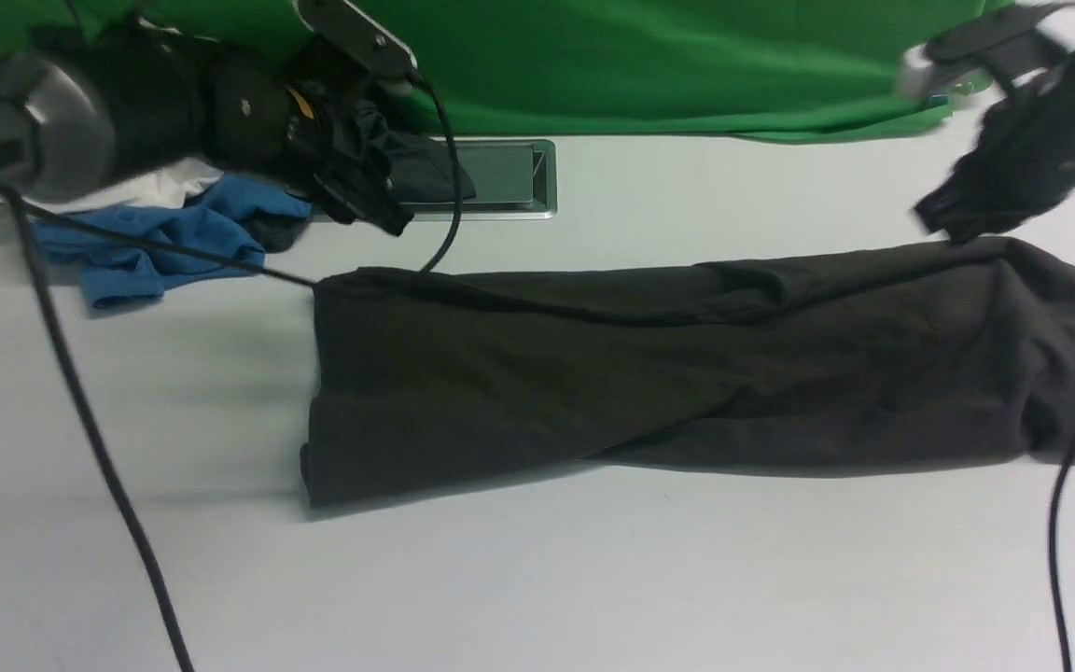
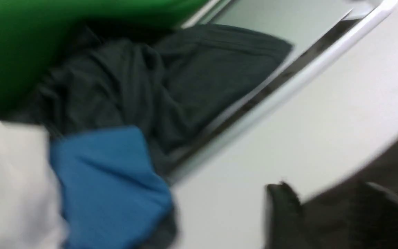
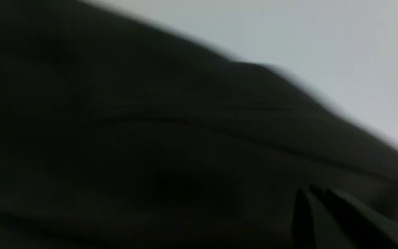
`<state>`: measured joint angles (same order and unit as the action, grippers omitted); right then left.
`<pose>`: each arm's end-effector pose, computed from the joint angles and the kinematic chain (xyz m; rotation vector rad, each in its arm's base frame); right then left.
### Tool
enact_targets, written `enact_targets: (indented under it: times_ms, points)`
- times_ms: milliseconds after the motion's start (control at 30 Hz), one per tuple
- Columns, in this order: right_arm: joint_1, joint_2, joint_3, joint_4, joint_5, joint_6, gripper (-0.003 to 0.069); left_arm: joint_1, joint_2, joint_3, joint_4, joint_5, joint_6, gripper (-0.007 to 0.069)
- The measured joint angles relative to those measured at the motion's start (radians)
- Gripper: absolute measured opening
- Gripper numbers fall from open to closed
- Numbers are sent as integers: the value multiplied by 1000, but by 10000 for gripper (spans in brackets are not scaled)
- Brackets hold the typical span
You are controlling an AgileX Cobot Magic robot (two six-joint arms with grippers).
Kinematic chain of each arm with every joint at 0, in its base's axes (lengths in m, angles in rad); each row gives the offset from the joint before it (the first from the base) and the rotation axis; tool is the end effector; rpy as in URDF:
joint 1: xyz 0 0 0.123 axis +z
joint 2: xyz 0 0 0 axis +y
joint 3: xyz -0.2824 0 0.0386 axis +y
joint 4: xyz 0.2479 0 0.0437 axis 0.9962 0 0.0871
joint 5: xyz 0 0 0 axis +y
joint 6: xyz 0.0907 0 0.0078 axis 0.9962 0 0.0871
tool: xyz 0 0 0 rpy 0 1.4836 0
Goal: Fold a long-sleeved shirt on a white desktop.
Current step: 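Fold the black garment in half by bringing its near edge over to the far edge, then pull the folded dark garment lengthwise by its ends to straighten it flat on the table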
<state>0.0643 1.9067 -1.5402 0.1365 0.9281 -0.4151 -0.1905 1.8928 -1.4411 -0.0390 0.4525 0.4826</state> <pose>0.4076 0.0362 0.2444 -0.5725 2.7018 0.0807 0.4222 -0.0830 0.2433 0.7571 2.2666 0.1011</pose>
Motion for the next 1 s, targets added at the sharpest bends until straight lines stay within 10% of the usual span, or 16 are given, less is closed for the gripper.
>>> enact_targets:
  times_ms: [167,1000]
  points:
    - [55,0,10,51,27,-26,30,-25,-86,24,-185,129,89,20]
    - [95,120,30,172,-26,-54,30,-146,-269,501,-293,-8,111,18]
